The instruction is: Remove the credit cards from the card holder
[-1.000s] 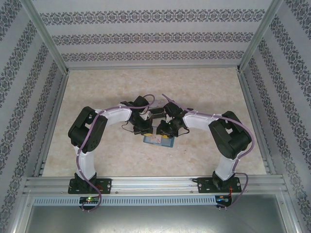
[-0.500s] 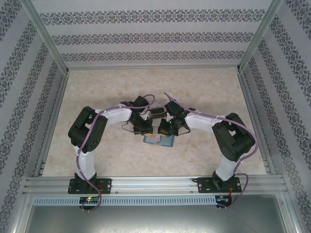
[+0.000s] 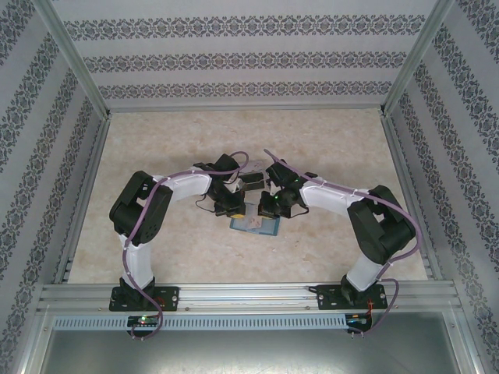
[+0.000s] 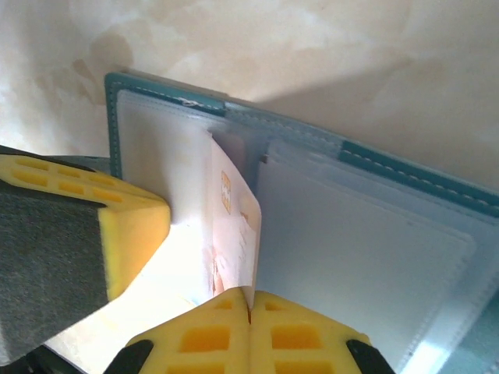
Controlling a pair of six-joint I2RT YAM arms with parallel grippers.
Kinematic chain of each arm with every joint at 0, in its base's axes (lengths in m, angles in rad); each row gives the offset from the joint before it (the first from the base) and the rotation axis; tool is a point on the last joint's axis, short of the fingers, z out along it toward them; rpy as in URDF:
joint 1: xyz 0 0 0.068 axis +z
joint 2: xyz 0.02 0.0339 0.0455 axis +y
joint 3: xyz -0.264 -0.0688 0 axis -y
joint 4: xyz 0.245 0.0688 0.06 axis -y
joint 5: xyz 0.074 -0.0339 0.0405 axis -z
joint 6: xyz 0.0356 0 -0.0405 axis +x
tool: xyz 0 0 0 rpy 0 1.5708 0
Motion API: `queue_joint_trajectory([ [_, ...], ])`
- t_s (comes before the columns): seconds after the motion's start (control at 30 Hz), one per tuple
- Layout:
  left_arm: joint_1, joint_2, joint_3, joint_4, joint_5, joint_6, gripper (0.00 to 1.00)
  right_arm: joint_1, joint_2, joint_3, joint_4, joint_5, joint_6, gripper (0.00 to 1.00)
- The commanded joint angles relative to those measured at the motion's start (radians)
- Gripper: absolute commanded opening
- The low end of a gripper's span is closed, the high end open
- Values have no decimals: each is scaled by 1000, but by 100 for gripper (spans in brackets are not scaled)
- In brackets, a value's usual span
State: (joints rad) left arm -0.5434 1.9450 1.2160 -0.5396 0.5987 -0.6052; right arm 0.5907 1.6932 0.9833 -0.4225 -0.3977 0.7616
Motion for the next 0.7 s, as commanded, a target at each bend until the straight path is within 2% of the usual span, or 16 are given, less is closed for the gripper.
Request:
queue_joint_trajectory([
  [0.0, -20, 13, -40, -109, -58, 20, 0, -9, -13, -3, -129, 94, -44, 4],
  [0.37, -30, -22, -63, -119, -59, 14, 0, -2, -23, 57, -223, 175, -87, 4],
  [0.67, -40, -70, -80, -131, -67, 7, 0, 15, 36, 79, -127, 53, -67, 4],
])
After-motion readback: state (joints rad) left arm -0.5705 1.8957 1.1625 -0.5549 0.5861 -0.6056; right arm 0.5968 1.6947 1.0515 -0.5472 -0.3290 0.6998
